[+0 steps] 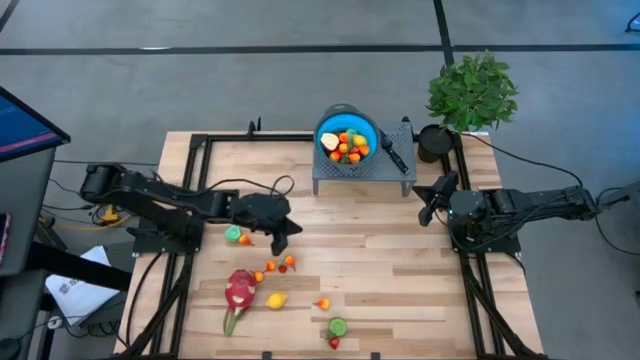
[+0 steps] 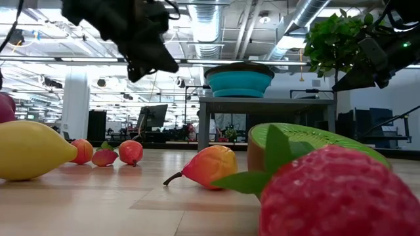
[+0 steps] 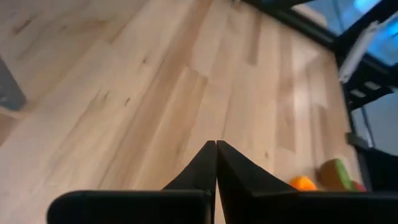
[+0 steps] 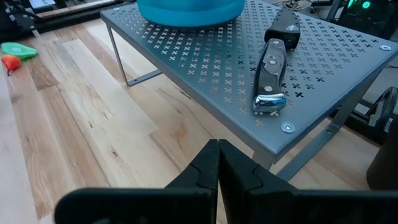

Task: Pick & Place Fruit
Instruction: Put the yellow pear into the strainer bowl

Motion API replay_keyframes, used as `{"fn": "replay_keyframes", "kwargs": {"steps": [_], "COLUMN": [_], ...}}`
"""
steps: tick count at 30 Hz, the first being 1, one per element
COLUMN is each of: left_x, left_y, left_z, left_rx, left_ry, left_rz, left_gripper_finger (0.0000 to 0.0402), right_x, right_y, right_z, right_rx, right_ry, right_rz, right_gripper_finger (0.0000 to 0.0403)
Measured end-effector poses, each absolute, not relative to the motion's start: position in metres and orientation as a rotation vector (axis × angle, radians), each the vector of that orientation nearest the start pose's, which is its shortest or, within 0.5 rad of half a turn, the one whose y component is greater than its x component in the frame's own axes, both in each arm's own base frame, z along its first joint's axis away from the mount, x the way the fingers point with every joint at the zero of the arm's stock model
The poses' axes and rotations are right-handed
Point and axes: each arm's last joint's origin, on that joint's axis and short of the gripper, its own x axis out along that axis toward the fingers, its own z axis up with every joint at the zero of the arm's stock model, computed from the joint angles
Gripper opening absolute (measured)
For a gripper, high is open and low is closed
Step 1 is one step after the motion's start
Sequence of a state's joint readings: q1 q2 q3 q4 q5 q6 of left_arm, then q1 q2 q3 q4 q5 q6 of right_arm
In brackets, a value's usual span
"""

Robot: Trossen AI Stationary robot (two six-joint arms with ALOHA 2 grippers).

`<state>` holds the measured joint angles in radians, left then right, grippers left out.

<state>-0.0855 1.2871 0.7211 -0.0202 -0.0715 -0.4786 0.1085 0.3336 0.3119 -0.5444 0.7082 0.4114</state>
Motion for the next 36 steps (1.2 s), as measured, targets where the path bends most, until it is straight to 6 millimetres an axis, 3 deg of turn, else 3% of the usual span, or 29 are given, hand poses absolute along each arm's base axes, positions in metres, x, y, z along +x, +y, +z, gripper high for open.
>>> {"fn": "replay_keyframes", "kwargs": {"steps": [7, 15, 20, 26, 29, 36], "left_x": [0.251, 0.272, 0.292, 0.318, 0.317, 0.307], "left_y": [-0.008, -0.011, -0.023, -0.046, -0.046, -0.045], "left_z": [0.236, 0.258, 0.248, 0.236, 0.229, 0.211], "left_rx": [-0.419, -0.276, -0.218, 0.010, 0.090, 0.040], "left_ry": [0.466, 0.176, 0.236, 0.288, 0.342, 0.568], "left_rz": [0.191, 0.019, -0.012, -0.091, -0.094, -0.039], "left_gripper_finger": [0.0004, 0.0002, 0.0002, 0.0001, 0.0001, 0.0001], "right_x": [0.094, 0.094, 0.094, 0.094, 0.094, 0.094], "right_y": [-0.009, -0.009, -0.009, -0.009, -0.009, -0.009], "right_z": [0.197, 0.197, 0.197, 0.197, 0.197, 0.197], "right_rx": [0.196, 0.220, 0.223, 0.222, 0.222, 0.222], "right_ry": [0.380, 0.372, 0.370, 0.371, 0.371, 0.371], "right_rz": [-0.684, -0.689, -0.689, -0.689, -0.689, -0.689], "right_gripper_finger": [0.0000, 0.0000, 0.0000, 0.0000, 0.0000, 0.0000]}}
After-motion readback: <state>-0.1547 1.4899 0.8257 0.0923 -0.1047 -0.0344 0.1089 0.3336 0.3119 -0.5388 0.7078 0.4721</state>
